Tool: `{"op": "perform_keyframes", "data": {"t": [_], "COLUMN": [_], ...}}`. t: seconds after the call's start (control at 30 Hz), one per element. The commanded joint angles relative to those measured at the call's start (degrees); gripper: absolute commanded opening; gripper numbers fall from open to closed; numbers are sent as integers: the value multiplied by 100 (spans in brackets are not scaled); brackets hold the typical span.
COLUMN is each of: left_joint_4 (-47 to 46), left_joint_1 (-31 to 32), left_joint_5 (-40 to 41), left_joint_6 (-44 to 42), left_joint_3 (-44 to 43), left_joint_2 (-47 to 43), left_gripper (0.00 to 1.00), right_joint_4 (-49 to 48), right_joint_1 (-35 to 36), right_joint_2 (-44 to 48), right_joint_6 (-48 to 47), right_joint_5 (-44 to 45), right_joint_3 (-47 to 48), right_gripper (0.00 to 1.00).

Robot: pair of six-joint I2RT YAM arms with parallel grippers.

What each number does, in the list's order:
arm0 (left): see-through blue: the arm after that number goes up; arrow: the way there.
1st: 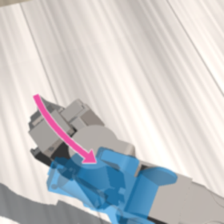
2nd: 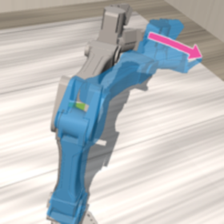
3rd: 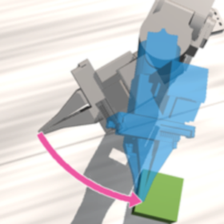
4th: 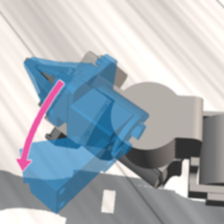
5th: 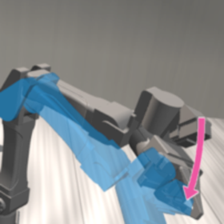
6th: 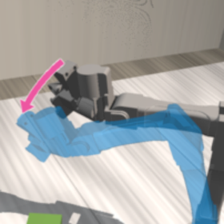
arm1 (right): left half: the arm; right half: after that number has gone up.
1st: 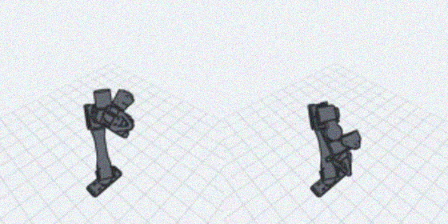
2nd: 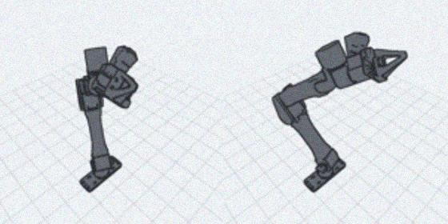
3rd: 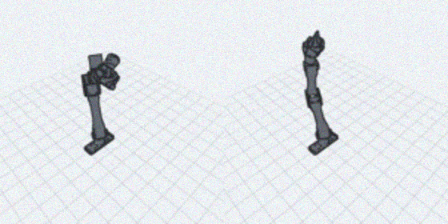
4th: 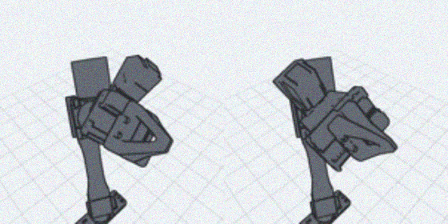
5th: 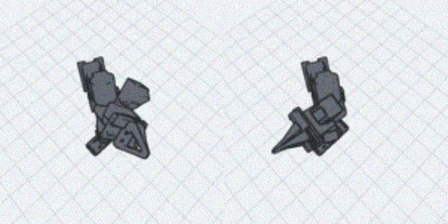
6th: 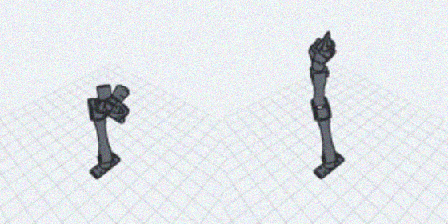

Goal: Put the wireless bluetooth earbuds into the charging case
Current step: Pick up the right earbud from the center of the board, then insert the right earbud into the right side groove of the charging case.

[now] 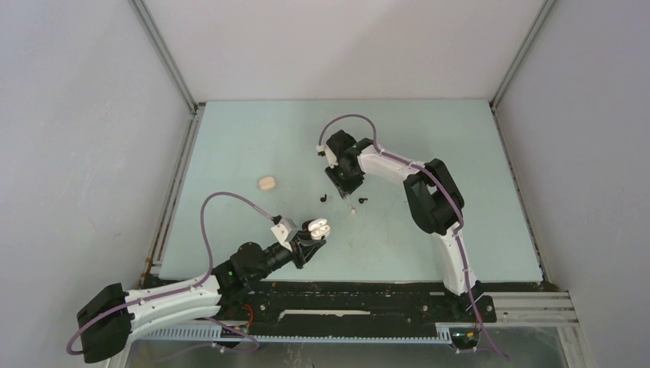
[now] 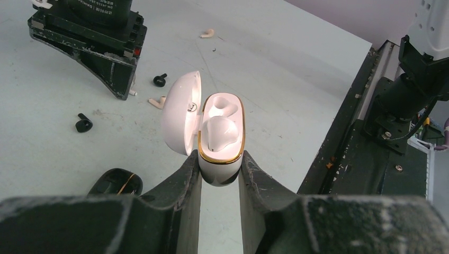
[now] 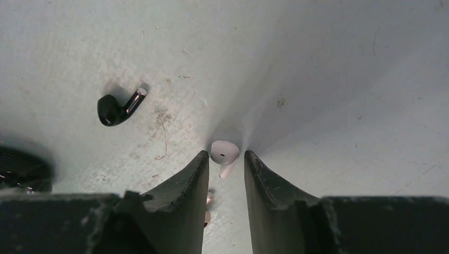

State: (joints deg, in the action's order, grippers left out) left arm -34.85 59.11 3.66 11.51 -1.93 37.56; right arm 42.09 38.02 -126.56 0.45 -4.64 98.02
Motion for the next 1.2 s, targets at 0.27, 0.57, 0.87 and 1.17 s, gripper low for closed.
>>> {"op": "perform_keyframes", "data": {"t": [0.27, 0.57, 0.87, 1.17], "left_joint_4": [-127, -83, 9, 30], "left_joint_1": [74, 102, 135, 153], "left_joint_5": [-91, -119, -75, 24], "left_joint_6": [14, 3, 18, 79], "left_joint_3": [-287, -325, -332, -379], "left_joint_2": [19, 33, -18, 35], "left_gripper": [0, 0, 1, 0], "right_joint_4": [142, 212, 210, 51], "right_joint_1": [26, 88, 152, 47], "right_joint_2": [-228, -200, -96, 1026], "right_joint_6": [-30, -32, -27, -265], "right_joint_5": [-88, 20, 121, 154], "right_joint_3": [453, 411, 286, -283], "right_gripper": [35, 33, 25, 12]}}
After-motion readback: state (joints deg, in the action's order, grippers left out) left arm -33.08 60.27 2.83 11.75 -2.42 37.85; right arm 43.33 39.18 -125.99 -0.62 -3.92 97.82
